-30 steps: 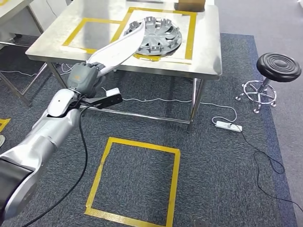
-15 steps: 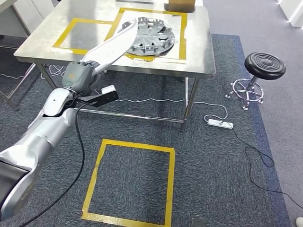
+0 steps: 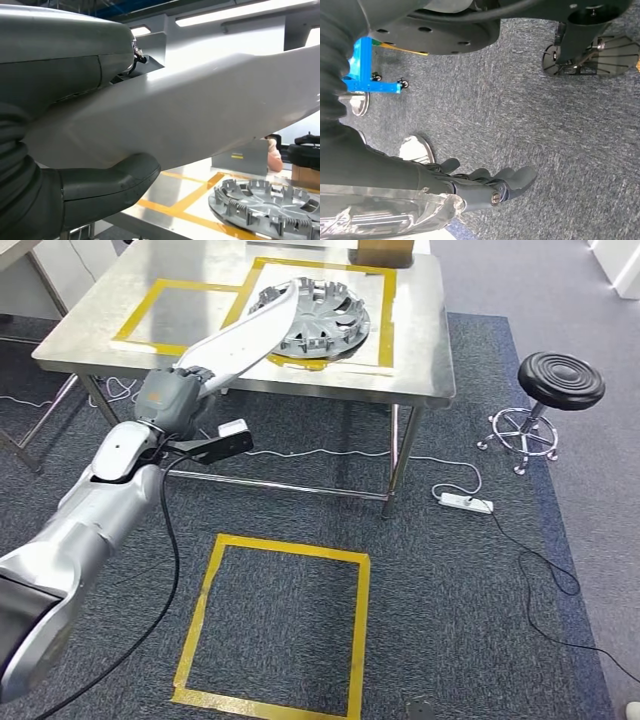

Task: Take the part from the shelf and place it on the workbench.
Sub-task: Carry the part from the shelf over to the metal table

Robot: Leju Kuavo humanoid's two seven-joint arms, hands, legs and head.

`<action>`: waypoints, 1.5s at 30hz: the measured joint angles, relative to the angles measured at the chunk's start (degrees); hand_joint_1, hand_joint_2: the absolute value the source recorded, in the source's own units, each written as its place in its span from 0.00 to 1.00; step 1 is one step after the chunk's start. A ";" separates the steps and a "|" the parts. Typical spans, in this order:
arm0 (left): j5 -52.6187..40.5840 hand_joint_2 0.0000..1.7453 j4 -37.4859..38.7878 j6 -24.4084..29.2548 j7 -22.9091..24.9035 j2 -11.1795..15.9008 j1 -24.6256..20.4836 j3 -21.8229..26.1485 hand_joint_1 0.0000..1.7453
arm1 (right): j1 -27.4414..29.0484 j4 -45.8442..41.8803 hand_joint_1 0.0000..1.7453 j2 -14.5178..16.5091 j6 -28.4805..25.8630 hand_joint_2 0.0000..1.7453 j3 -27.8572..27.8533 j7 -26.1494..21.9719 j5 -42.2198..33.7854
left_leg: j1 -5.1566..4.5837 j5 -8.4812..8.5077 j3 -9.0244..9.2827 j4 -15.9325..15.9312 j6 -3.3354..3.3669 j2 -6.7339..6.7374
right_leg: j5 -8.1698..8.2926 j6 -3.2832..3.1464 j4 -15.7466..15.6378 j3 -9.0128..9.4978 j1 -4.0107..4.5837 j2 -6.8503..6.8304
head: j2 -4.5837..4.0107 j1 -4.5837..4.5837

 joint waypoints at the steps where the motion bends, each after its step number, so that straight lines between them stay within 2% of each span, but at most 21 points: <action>1: -0.11 1.00 -0.01 0.01 0.21 -0.05 -0.16 -0.08 1.00 | 0.01 0.00 0.00 0.03 -0.08 1.00 -0.01 -0.01 0.00 | 0.11 0.29 0.57 -0.86 0.33 0.11 | -0.45 0.23 0.68 -0.34 -0.03 -0.29 | 0.00 0.04; 5: -0.69 1.00 0.00 0.09 1.14 -0.13 -0.62 -0.40 1.00 | -0.29 0.00 0.00 0.03 -0.32 1.00 0.00 -0.27 -0.01 | 0.34 0.51 1.60 -2.10 0.27 0.73 | -5.73 0.80 12.72 -6.29 -0.61 -1.39 | 0.00 0.19; 6: -0.81 1.00 0.01 0.09 1.30 -0.13 -0.56 -0.51 1.00 | -0.41 0.00 0.00 0.03 -0.36 1.00 0.01 -0.32 -0.02 | 0.46 0.39 1.68 -2.09 -0.02 0.82 | -5.99 1.09 14.53 -7.27 -0.90 -1.51 | 0.00 0.18; 7: -0.91 1.00 0.02 0.09 1.38 -0.14 -0.50 -0.61 1.00 | -0.45 0.00 0.00 0.03 -0.39 1.00 0.01 -0.34 -0.02 | 0.66 0.23 1.77 -2.04 -0.42 0.86 | -5.27 1.44 14.25 -7.18 -1.25 -1.60 | 0.00 0.18; 10: -0.95 1.00 0.03 0.10 1.52 -0.10 -0.53 -0.78 1.00 | -0.10 0.11 0.00 0.20 -0.39 1.00 0.00 -0.26 -0.05 | 1.41 -0.78 1.91 -1.08 -2.33 0.79 | -1.22 3.08 5.15 -2.41 -2.50 -1.84 | 0.00 0.42; 12: -0.96 1.00 0.03 0.12 1.63 0.01 -0.72 -0.78 1.00 | 0.07 0.30 0.00 0.48 -0.37 1.00 -0.02 -0.29 -0.13 | 1.43 -1.42 1.70 -0.23 -3.45 0.68 | -1.31 2.52 2.47 -0.85 -2.74 -1.54 | 0.00 0.37; 14: -0.97 1.00 0.03 0.16 1.71 0.02 -0.82 -0.83 1.00 | 0.05 0.37 0.00 0.60 -0.38 1.00 -0.03 -0.33 -0.14 | 1.57 -1.61 1.91 -0.31 -3.88 0.61 | -2.00 0.60 2.88 -0.81 -2.39 -1.13 | 0.00 -0.17; 16: -0.97 1.00 0.03 0.21 1.72 -0.08 -0.89 -0.87 1.00 | 0.02 0.34 0.00 0.55 -0.39 1.00 -0.03 -0.36 -0.10 | 1.86 -2.35 1.91 0.44 -4.00 0.65 | -2.53 -0.67 3.10 -0.39 -1.98 -0.85 | 0.00 -0.61; 18: -0.95 1.00 0.03 0.24 1.73 -0.10 -0.98 -0.87 1.00 | 0.05 0.32 0.00 0.48 -0.44 1.00 -0.03 -0.39 -0.05 | 1.60 -4.46 -0.73 5.62 -3.70 0.68 | -3.01 -1.64 3.05 0.27 -1.76 -0.61 | 0.00 -0.95; 20: -0.93 1.00 0.04 0.25 1.75 -0.03 -0.85 -0.87 1.00 | 0.18 0.31 0.00 0.44 -0.48 1.00 -0.03 -0.39 -0.01 | 0.98 -6.74 -5.94 13.80 -3.13 0.66 | -3.60 -2.19 2.98 0.98 -1.49 -0.47 | 0.00 -1.16; 22: -0.93 1.00 0.05 0.23 1.77 0.04 -0.48 -0.88 1.00 | 0.33 0.31 0.00 0.44 -0.47 1.00 -0.03 -0.39 0.01 | 0.45 -5.82 -9.21 17.11 -2.44 0.64 | -4.36 -2.40 2.96 1.93 -1.24 -0.27 | 0.00 -1.23; 23: -0.93 1.00 0.05 0.23 1.78 0.06 -0.37 -0.87 1.00 | 0.37 0.31 0.00 0.44 -0.47 1.00 -0.03 -0.39 0.02 | 0.19 -3.74 -9.19 15.52 -2.00 0.64 | -4.77 -2.37 2.95 2.47 -1.19 -0.15 | 0.00 -1.24; 25: -0.93 1.00 0.05 0.24 1.78 0.11 -0.51 -0.86 1.00 | 0.42 0.32 0.00 0.45 -0.46 1.00 -0.03 -0.37 0.05 | -0.36 1.39 -6.87 8.47 -1.09 0.61 | -5.67 -2.02 2.91 3.53 -1.09 0.07 | 0.00 -1.30; 27: -0.92 1.00 0.05 0.25 1.78 0.16 -0.83 -0.86 1.00 | 0.46 0.34 0.00 0.46 -0.44 1.00 -0.03 -0.33 0.09 | -0.71 3.01 -4.33 2.47 -0.80 0.60 | -6.54 -1.38 2.67 4.16 -0.87 0.29 | 0.00 -1.40; 30: -0.91 1.00 0.05 0.25 1.78 0.04 -0.89 -0.87 1.00 | 0.48 0.35 0.00 0.43 -0.44 1.00 -0.03 -0.32 0.13 | -0.66 1.70 -2.99 0.56 -0.68 0.58 | -6.98 -0.30 1.98 5.10 -0.77 0.15 | 0.00 -1.49; 32: -0.91 1.00 0.05 0.26 1.78 0.02 -0.92 -0.86 1.00 | 0.44 0.35 0.00 0.42 -0.44 1.00 -0.03 -0.32 0.15 | -0.55 1.11 -2.10 0.43 -0.09 0.51 | -7.87 0.07 3.84 4.53 -0.69 -0.55 | 0.00 -1.51; 36: -0.92 1.00 0.07 0.25 1.78 0.05 -0.48 -0.86 1.00 | 0.14 0.35 0.00 0.42 -0.43 1.00 -0.03 -0.44 0.05 | -0.77 -0.57 -0.08 0.41 0.63 0.48 | -11.54 0.07 16.32 -3.40 -0.17 -1.34 | 0.00 -1.46; 38: -0.93 1.00 0.07 0.25 1.78 -0.05 -0.12 -0.90 1.00 | -0.08 0.35 0.00 0.42 -0.42 1.00 -0.02 -0.44 0.09 | -0.96 -1.63 1.39 0.42 0.71 0.47 | -9.97 -0.19 15.64 -4.83 0.08 -1.43 | 0.00 -1.39; 40: -0.93 1.00 0.08 0.25 1.78 -0.19 -0.11 -0.90 1.00 | 0.05 0.35 0.00 0.42 -0.43 1.00 -0.01 -0.42 0.10 | -1.09 -2.82 3.04 0.38 0.66 0.46 | -4.33 -0.84 8.67 -3.33 0.37 -1.53 | 0.00 -1.38; 42: -0.92 1.00 0.12 0.26 1.78 -0.26 -0.27 -0.90 1.00 | 0.23 0.35 0.00 0.42 -0.45 1.00 -0.01 -0.40 0.11 | -1.19 -3.82 4.08 0.33 0.27 0.42 | -0.62 -1.61 2.68 -1.74 0.78 -1.69 | 0.00 -1.43; 45: -0.93 1.00 0.12 0.27 1.78 -0.26 -0.32 -0.89 1.00 | 0.21 0.35 0.00 0.43 -0.47 1.00 -0.02 -0.40 0.11 | -1.20 -4.20 4.62 0.34 -0.69 0.42 | -0.33 -2.73 0.59 -0.56 1.05 -1.63 | 0.00 -1.41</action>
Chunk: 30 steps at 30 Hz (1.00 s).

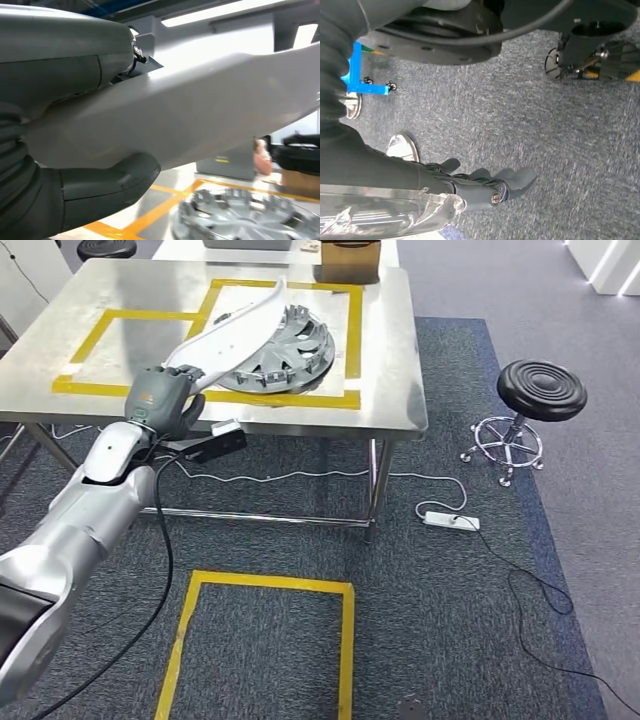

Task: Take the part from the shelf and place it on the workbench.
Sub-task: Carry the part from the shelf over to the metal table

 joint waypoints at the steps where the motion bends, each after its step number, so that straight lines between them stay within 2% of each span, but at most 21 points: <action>1: 0.00 1.00 -0.02 0.01 0.00 0.01 0.00 0.01 1.00 | 0.00 -0.01 0.00 -0.01 -0.01 1.00 -0.01 -0.01 0.01 | 0.01 -0.04 0.01 0.53 -0.27 0.01 | 0.04 -0.29 -0.31 0.51 -0.14 0.07 | 0.00 -0.01; 3: 0.01 1.00 -0.06 0.03 0.00 -0.03 -0.23 0.03 1.00 | -0.03 -0.02 0.00 -0.08 -0.06 1.00 -0.01 0.02 0.03 | 0.09 -0.87 -2.00 4.33 -0.80 0.01 | -0.37 -0.74 -0.64 1.73 -0.46 0.15 | 0.00 -0.30; 6: 0.01 1.00 -0.04 0.02 0.00 0.01 -0.02 0.01 1.00 | 0.11 -0.02 0.00 -0.16 -0.09 1.00 -0.02 0.04 0.02 | 0.41 -4.11 -8.96 14.00 -1.58 0.02 | -1.68 -0.89 -0.73 3.05 -0.67 0.24 | 0.00 -0.55; 7: 0.00 1.00 -0.03 0.01 0.00 0.04 0.21 0.01 1.00 | 0.19 -0.02 0.00 -0.16 -0.09 1.00 -0.02 0.04 0.01 | 0.51 -4.48 -10.63 15.31 -1.77 0.03 | -2.17 -0.74 -0.72 3.57 -0.79 0.35 | 0.00 -0.59; 8: 0.00 1.00 -0.03 0.01 0.00 0.05 0.37 0.01 1.00 | 0.26 -0.02 0.00 -0.16 -0.08 1.00 -0.02 0.05 0.01 | 0.62 -3.62 -11.36 14.72 -1.92 0.03 | -2.68 -0.54 -0.72 4.21 -0.94 0.46 | 0.00 -0.58; 9: 0.00 1.00 -0.03 0.01 0.00 0.04 0.44 0.01 1.00 | 0.30 -0.02 0.00 -0.16 -0.07 1.00 -0.02 0.07 0.00 | 0.76 -1.47 -11.13 12.35 -2.11 0.04 | -3.25 -0.29 -0.71 4.98 -1.13 0.54 | 0.00 -0.58; 11: 0.01 1.00 -0.01 0.01 0.00 0.09 0.38 0.01 1.00 | 0.32 -0.02 0.00 -0.17 -0.03 1.00 -0.02 0.13 0.02 | 1.21 4.56 -9.29 4.60 -2.43 0.16 | -4.54 0.39 -0.53 6.30 -1.32 0.65 | 0.00 -0.76; 12: 0.02 1.00 0.03 0.01 0.00 0.13 0.33 0.01 1.00 | 0.31 -0.02 0.00 -0.18 -0.02 1.00 -0.02 0.14 0.02 | 1.36 6.51 -8.53 1.59 -2.36 0.28 | -5.21 0.79 -0.45 6.69 -1.31 0.69 | 0.00 -0.92; 13: 0.02 1.00 0.05 0.00 0.00 0.18 0.35 0.01 1.00 | 0.32 -0.02 0.00 -0.20 -0.02 1.00 -0.02 0.19 0.02 | 1.45 7.48 -8.15 -0.33 -2.11 0.33 | -5.80 1.21 -0.47 6.94 -1.25 0.70 | 0.00 -1.07; 17: 0.03 1.00 0.08 0.05 0.01 0.20 0.24 0.03 1.00 | 0.33 -0.02 0.00 -0.25 -0.04 1.00 -0.02 0.28 0.06 | 1.42 6.63 -7.26 -1.05 -0.02 0.11 | -7.23 2.59 0.47 7.68 -1.37 0.35 | 0.00 -1.07; 18: 0.04 1.00 0.08 0.09 0.01 0.26 0.13 0.05 1.00 | 0.30 -0.02 0.00 -0.25 -0.04 1.00 -0.02 0.31 0.07 | 1.37 6.46 -6.86 -1.02 0.42 0.04 | -8.05 2.73 2.43 6.66 -1.40 0.20 | 0.00 -0.96; 19: 0.05 1.00 0.08 0.12 0.01 0.31 0.08 0.07 1.00 | 0.29 -0.02 0.00 -0.25 -0.03 1.00 -0.02 0.32 0.06 | 1.26 6.16 -6.49 -1.01 0.75 -0.02 | -9.10 2.81 5.73 4.76 -1.40 0.09 | 0.00 -0.89; 21: 0.05 1.00 0.09 0.14 0.00 0.37 0.29 0.05 1.00 | 0.12 -0.02 0.00 -0.25 0.00 1.00 -0.03 0.20 0.03 | 0.96 5.27 -5.56 -0.99 1.11 -0.07 | -11.62 2.84 12.99 -0.12 -1.32 0.05 | 0.00 -0.70; 22: 0.05 1.00 0.09 0.14 0.00 0.39 0.48 0.04 1.00 | 0.00 -0.02 0.00 -0.25 0.01 1.00 -0.03 0.14 0.02 | 0.81 4.73 -4.94 -0.99 1.19 -0.08 | -12.29 2.76 14.92 -1.95 -1.27 0.04 | 0.00 -0.66; 23: 0.04 1.00 0.09 0.13 0.00 0.39 0.62 0.03 1.00 | -0.11 -0.02 0.00 -0.25 0.03 1.00 -0.02 0.09 0.02 | 0.66 4.17 -4.21 -0.99 1.22 -0.08 | -12.01 2.59 14.91 -2.89 -1.21 0.04 | 0.00 -0.61; 24: 0.04 1.00 0.09 0.13 0.00 0.37 0.65 0.02 1.00 | -0.17 -0.02 0.00 -0.25 0.03 1.00 -0.02 0.10 0.03 | 0.54 3.60 -3.40 -0.98 1.21 -0.09 | -10.50 2.32 13.02 -2.93 -1.12 0.04 | 0.00 -0.60; 26: 0.05 1.00 0.10 0.12 0.00 0.30 0.54 0.01 1.00 | 0.01 -0.02 0.00 -0.25 0.04 1.00 -0.02 0.13 0.02 | 0.37 2.47 -1.88 -1.00 1.07 -0.10 | -4.44 1.50 5.92 -1.74 -0.77 0.00 | 0.00 -0.60; 27: 0.06 1.00 0.11 0.10 0.00 0.27 0.45 0.01 1.00 | 0.07 -0.02 0.00 -0.25 0.04 1.00 -0.02 0.14 0.01 | 0.28 1.97 -1.33 -1.01 0.87 -0.18 | -1.84 1.09 2.71 -1.22 -0.54 -0.01 | 0.00 -0.61; 28: 0.05 1.00 0.12 0.08 0.01 0.26 0.38 0.01 1.00 | 0.09 -0.02 0.00 -0.25 0.04 1.00 -0.02 0.15 0.01 | 0.23 1.50 -0.95 -1.06 0.59 -0.25 | -0.04 0.72 0.44 -0.79 -0.30 -0.02 | 0.00 -0.68; 29: 0.05 1.00 0.13 0.05 0.01 0.26 0.32 0.01 1.00 | 0.05 -0.02 0.00 -0.25 0.04 1.00 -0.02 0.15 0.02 | 0.19 1.31 -0.69 -0.93 0.25 -0.34 | 0.60 0.36 -0.77 -0.57 -0.11 0.00 | 0.00 -0.77; 30: 0.04 1.00 0.13 0.03 0.02 0.26 0.26 0.01 1.00 | -0.04 -0.02 0.00 -0.25 0.04 1.00 -0.02 0.16 0.02 | 0.19 1.17 -0.45 -0.90 -0.07 -0.42 | 0.45 0.05 -1.08 -0.14 -0.02 0.03 | 0.00 -0.83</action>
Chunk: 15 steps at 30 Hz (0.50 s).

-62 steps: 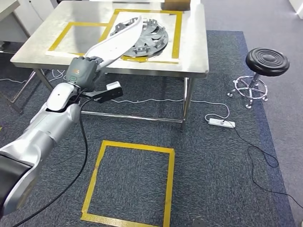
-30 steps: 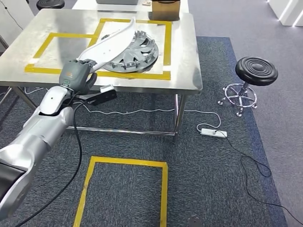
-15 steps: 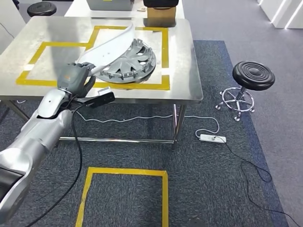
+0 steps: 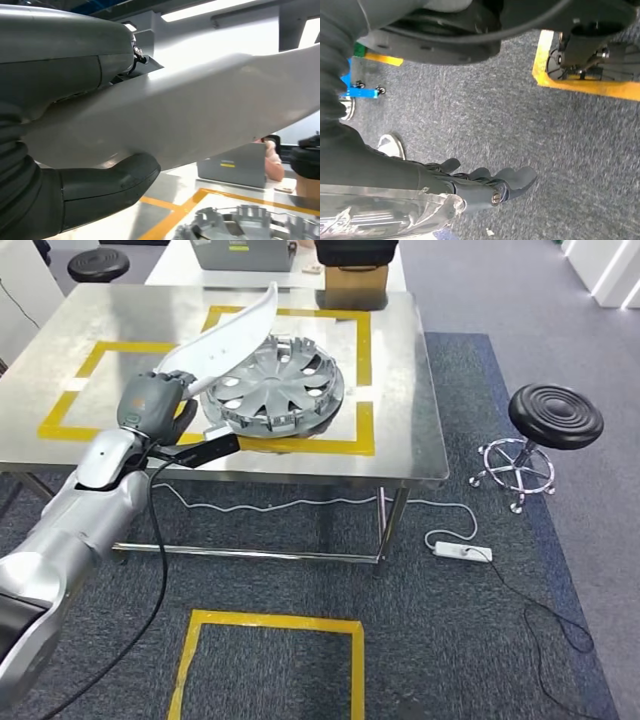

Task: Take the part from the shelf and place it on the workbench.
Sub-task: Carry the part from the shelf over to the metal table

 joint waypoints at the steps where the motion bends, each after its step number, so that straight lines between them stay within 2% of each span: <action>1: -0.01 1.00 -0.01 0.01 0.01 0.03 -0.03 0.01 1.00 | -0.02 0.00 0.00 0.01 -0.01 1.00 0.00 0.01 0.02 | 0.06 -0.20 0.19 0.21 -0.29 0.02 | 0.07 -0.28 -0.26 0.57 -0.03 0.01 | 0.00 -0.06; 3: 0.01 1.00 -0.02 0.06 0.01 0.14 -0.22 0.04 1.00 | -0.02 0.00 0.00 -0.01 -0.03 1.00 -0.01 0.01 0.02 | 0.15 -1.31 -0.61 2.63 -0.77 0.08 | -0.11 -0.78 -0.49 1.68 -0.21 0.01 | 0.00 -0.26; 4: 0.02 1.00 -0.02 0.09 0.01 0.17 -0.27 0.06 1.00 | 0.00 0.00 0.00 -0.01 -0.04 1.00 -0.02 0.02 0.03 | 0.20 -2.46 -2.09 5.34 -1.00 0.11 | -0.32 -0.93 -0.54 2.14 -0.29 0.01 | 0.00 -0.34; 6: 0.02 1.00 -0.01 0.08 0.00 0.26 -0.14 0.05 1.00 | 0.07 0.00 0.00 -0.02 -0.02 1.00 -0.02 0.03 0.03 | 0.26 -5.08 -6.60 12.31 -1.39 0.12 | -1.06 -1.14 -0.54 2.86 -0.31 0.06 | 0.00 -0.42; 7: 0.02 1.00 -0.01 0.08 0.00 0.30 0.08 0.04 1.00 | 0.15 0.00 0.00 -0.02 -0.01 1.00 -0.02 0.03 0.03 | 0.30 -5.68 -8.58 14.62 -1.52 0.12 | -1.46 -1.10 -0.53 3.24 -0.34 0.15 | 0.00 -0.43; 8: 0.02 1.00 0.00 0.07 0.00 0.35 0.28 0.04 1.00 | 0.23 0.00 0.00 -0.02 0.01 1.00 -0.02 0.03 0.03 | 0.38 -5.22 -9.78 15.21 -1.63 0.12 | -1.92 -0.97 -0.52 3.72 -0.38 0.25 | 0.00 -0.44; 9: 0.02 1.00 0.00 0.08 0.00 0.37 0.38 0.04 1.00 | 0.28 0.00 0.00 -0.02 0.00 1.00 -0.02 0.03 0.03 | 0.49 -3.56 -9.95 13.80 -1.72 0.13 | -2.41 -0.76 -0.49 4.31 -0.47 0.37 | 0.00 -0.43; 11: 0.02 1.00 0.01 0.09 0.00 0.39 0.36 0.04 1.00 | 0.33 0.00 0.00 -0.03 0.00 1.00 -0.02 0.04 0.04 | 0.81 2.02 -8.06 6.97 -2.05 0.21 | -3.52 -0.17 -0.40 5.54 -0.65 0.49 | 0.00 -0.46; 12: 0.02 1.00 0.02 0.09 0.00 0.44 0.29 0.04 1.00 | 0.32 0.00 0.00 -0.03 0.00 1.00 -0.02 0.05 0.04 | 0.91 3.62 -6.91 3.46 -1.98 0.25 | -4.08 0.17 -0.24 5.97 -0.66 0.53 | 0.00 -0.57; 13: 0.02 1.00 0.03 0.09 0.00 0.50 0.28 0.03 1.00 | 0.29 0.00 0.00 -0.04 -0.01 1.00 -0.02 0.05 0.05 | 0.94 4.56 -6.13 1.18 -1.70 0.28 | -4.57 0.52 -0.19 6.13 -0.60 0.54 | 0.00 -0.64; 15: 0.02 1.00 0.04 0.10 -0.01 0.57 0.36 0.02 1.00 | 0.30 0.00 0.00 -0.04 -0.03 1.00 -0.02 0.09 0.09 | 0.86 3.95 -5.61 -0.24 -0.53 0.18 | -5.22 1.20 0.01 6.45 -0.46 0.55 | 0.00 -0.72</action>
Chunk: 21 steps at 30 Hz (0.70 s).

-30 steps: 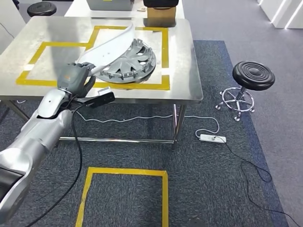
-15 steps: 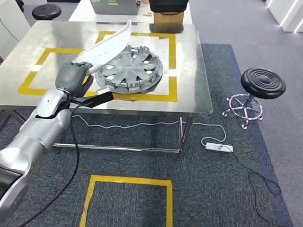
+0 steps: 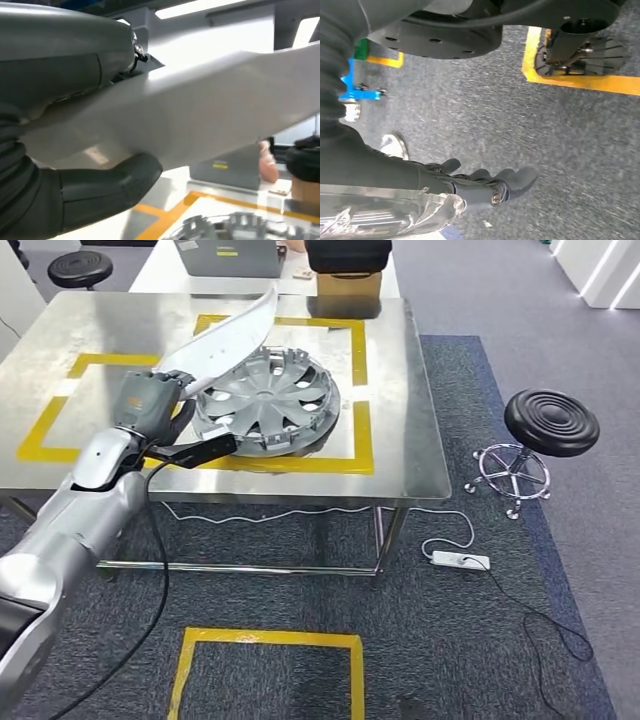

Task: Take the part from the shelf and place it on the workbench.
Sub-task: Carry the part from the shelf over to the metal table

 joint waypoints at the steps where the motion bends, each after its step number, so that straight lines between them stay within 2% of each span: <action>1: 0.01 1.00 0.00 0.01 -0.01 0.03 0.06 0.01 1.00 | 0.04 0.00 0.00 0.00 -0.01 1.00 0.00 0.03 0.03 | 0.00 0.04 0.18 0.14 0.53 -0.06 | -0.27 0.29 -0.02 0.11 -0.02 -0.07 | 0.00 0.07; 2: 0.02 1.00 -0.01 0.02 -0.01 0.08 0.07 0.03 1.00 | 0.08 0.00 0.00 0.00 -0.02 1.00 -0.01 0.05 0.04 | 0.03 -0.16 0.45 0.15 0.96 -0.11 | -0.54 0.56 0.54 0.05 -0.05 -0.19 | 0.00 0.11; 3: 0.02 1.00 -0.01 0.02 -0.01 0.14 0.00 0.05 1.00 | 0.07 0.00 0.00 0.00 -0.02 1.00 0.00 0.07 0.06 | 0.02 -0.39 0.82 0.17 1.34 -0.13 | -1.04 0.78 2.10 -0.80 -0.09 -0.31 | 0.00 0.20; 4: 0.03 1.00 -0.02 0.02 -0.01 0.18 -0.05 0.07 1.00 | 0.03 0.00 0.00 0.00 -0.02 1.00 0.01 0.04 0.05 | -0.02 -0.64 1.22 0.17 1.63 -0.17 | -1.77 0.97 5.01 -2.50 -0.12 -0.44 | 0.00 0.29; 6: 0.02 1.00 -0.02 0.01 -0.02 0.22 0.05 0.06 1.00 | -0.26 0.00 0.00 0.00 -0.02 1.00 0.02 -0.12 0.03 | -0.23 -1.43 2.03 0.18 2.01 -0.22 | -4.01 1.17 12.95 -7.62 -0.12 -0.55 | 0.00 0.46; 7: 0.01 1.00 -0.02 0.00 -0.04 0.22 0.20 0.04 1.00 | -0.45 0.00 0.00 0.00 -0.03 1.00 0.02 -0.20 0.02 | -0.36 -1.90 2.52 0.18 2.09 -0.23 | -4.97 1.17 15.84 -9.92 -0.11 -0.56 | 0.00 0.50; 8: 0.01 1.00 -0.02 -0.01 -0.07 0.21 0.35 0.03 1.00 | -0.64 0.00 0.00 0.00 -0.03 1.00 0.02 -0.25 0.02 | -0.48 -2.40 3.12 0.18 2.14 -0.23 | -5.25 1.08 16.93 -11.38 -0.08 -0.56 | 0.00 0.53; 9: 0.01 1.00 -0.02 -0.01 -0.09 0.19 0.44 0.03 1.00 | -0.75 0.00 0.00 0.00 -0.04 1.00 0.02 -0.25 0.02 | -0.60 -2.95 3.85 0.18 2.16 -0.24 | -4.41 0.90 15.97 -11.81 -0.05 -0.56 | 0.00 0.55; 10: 0.01 1.00 -0.02 -0.01 -0.11 0.16 0.46 0.02 1.00 | -0.75 0.00 0.00 0.00 -0.04 1.00 0.02 -0.24 0.03 | -0.70 -3.55 4.69 0.18 2.15 -0.25 | -2.34 0.62 13.19 -11.31 0.02 -0.56 | 0.00 0.57; 12: 0.01 1.00 -0.01 -0.01 -0.11 0.14 0.38 0.02 1.00 | -0.49 0.00 0.00 0.00 -0.04 1.00 0.02 -0.19 0.03 | -0.86 -4.76 6.21 0.15 1.96 -0.32 | 3.69 -0.19 5.26 -9.33 0.29 -0.58 | 0.00 0.61; 13: 0.01 1.00 -0.01 -0.01 -0.11 0.14 0.32 0.02 1.00 | -0.42 0.00 0.00 0.00 -0.04 1.00 0.02 -0.18 0.03 | -0.92 -5.29 6.67 0.08 1.73 -0.39 | 5.63 -0.52 2.30 -8.43 0.48 -0.61 | 0.00 0.60; 14: 0.01 1.00 -0.01 -0.01 -0.11 0.16 0.29 0.02 1.00 | -0.37 0.00 0.00 0.00 -0.04 1.00 0.02 -0.17 0.03 | -0.95 -5.63 7.01 0.07 1.44 -0.45 | 6.63 -0.85 0.50 -7.94 0.64 -0.62 | 0.00 0.58; 17: -0.01 1.00 -0.05 -0.01 -0.11 0.19 0.17 0.03 1.00 | -0.47 0.01 0.00 0.01 -0.04 1.00 0.01 -0.17 0.06 | -0.92 -6.17 7.70 0.41 0.51 -0.47 | 6.25 -1.65 -0.49 -6.71 0.69 -0.62 | 0.00 0.47; 18: -0.01 1.00 -0.07 -0.02 -0.11 0.19 0.02 0.03 1.00 | -0.48 0.01 0.00 0.01 -0.07 1.00 0.01 -0.16 0.08 | -0.89 -6.46 7.18 1.69 0.24 -0.42 | 6.10 -1.90 -0.59 -6.18 0.59 -0.62 | 0.00 0.35; 19: -0.02 1.00 -0.08 -0.02 -0.11 0.16 -0.12 0.03 1.00 | -0.49 0.00 0.00 0.01 -0.08 1.00 0.01 -0.14 0.08 | -0.85 -7.09 5.91 4.06 -0.04 -0.37 | 5.96 -2.09 -0.65 -5.67 0.47 -0.63 | 0.00 0.29; 21: -0.04 1.00 -0.09 0.05 -0.11 0.16 -0.12 0.01 1.00 | -0.46 0.00 0.00 0.02 -0.07 1.00 0.01 -0.06 0.14 | -0.77 -9.45 1.40 11.08 -0.49 -0.31 | 5.36 -2.40 -0.68 -5.00 0.39 -0.63 | 0.00 0.13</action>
